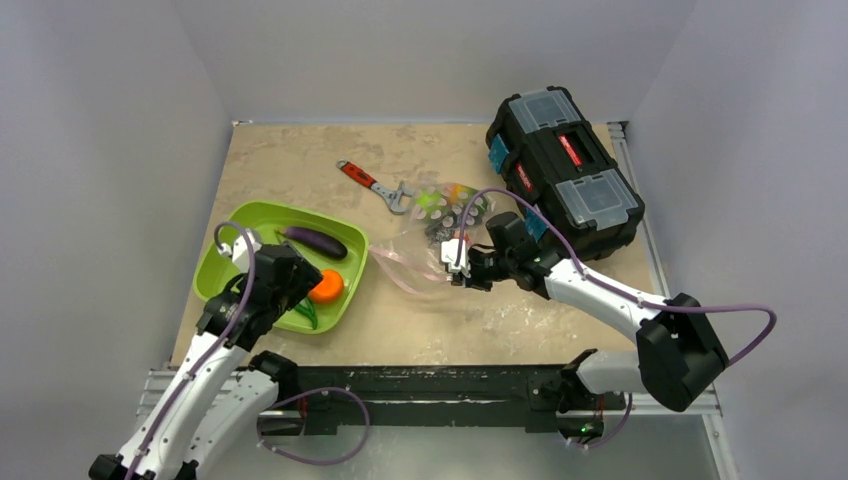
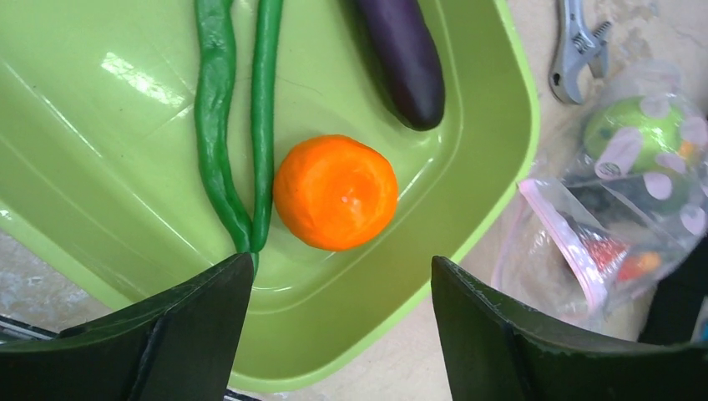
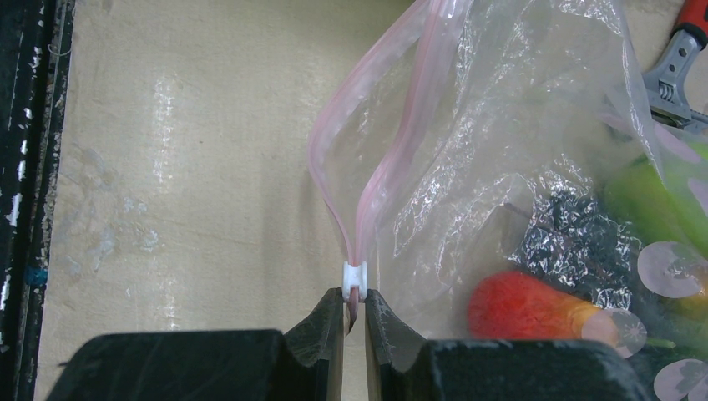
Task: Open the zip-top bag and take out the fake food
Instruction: Place the fake vegetable in the bin, then adjust the zipper food storage bag at the center of the board.
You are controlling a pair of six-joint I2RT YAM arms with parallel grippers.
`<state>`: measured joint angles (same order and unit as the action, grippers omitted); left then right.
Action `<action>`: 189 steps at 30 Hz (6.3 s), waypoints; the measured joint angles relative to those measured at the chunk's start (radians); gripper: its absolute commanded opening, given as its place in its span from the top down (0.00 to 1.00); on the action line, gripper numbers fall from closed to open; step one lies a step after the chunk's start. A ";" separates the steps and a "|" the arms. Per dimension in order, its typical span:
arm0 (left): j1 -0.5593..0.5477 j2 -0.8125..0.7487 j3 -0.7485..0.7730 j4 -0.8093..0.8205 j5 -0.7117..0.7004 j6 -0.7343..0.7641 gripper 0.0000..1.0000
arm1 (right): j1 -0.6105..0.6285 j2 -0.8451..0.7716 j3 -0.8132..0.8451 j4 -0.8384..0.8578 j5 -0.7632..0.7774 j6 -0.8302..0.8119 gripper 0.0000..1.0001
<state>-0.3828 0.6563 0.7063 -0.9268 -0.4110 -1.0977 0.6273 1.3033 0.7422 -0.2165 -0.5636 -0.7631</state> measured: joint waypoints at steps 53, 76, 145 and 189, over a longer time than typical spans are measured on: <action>-0.286 0.347 -0.154 0.812 0.555 0.294 0.55 | -0.025 -0.031 0.061 -0.160 -0.170 -0.089 0.97; -0.344 0.436 -0.102 0.843 0.537 0.326 0.67 | -0.033 -0.082 0.092 -0.266 -0.259 -0.146 0.97; -0.373 0.415 -0.383 1.210 0.520 0.402 0.60 | -0.111 0.371 0.376 -0.117 0.268 0.284 0.57; -0.424 0.437 -0.374 1.201 0.547 0.468 0.65 | -0.203 0.280 0.457 -0.431 -0.082 0.003 0.51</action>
<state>-0.8070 1.0931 0.3325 0.2745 0.1360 -0.6296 0.4244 1.5837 1.1988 -0.6472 -0.6456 -0.7601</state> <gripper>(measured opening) 0.347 0.475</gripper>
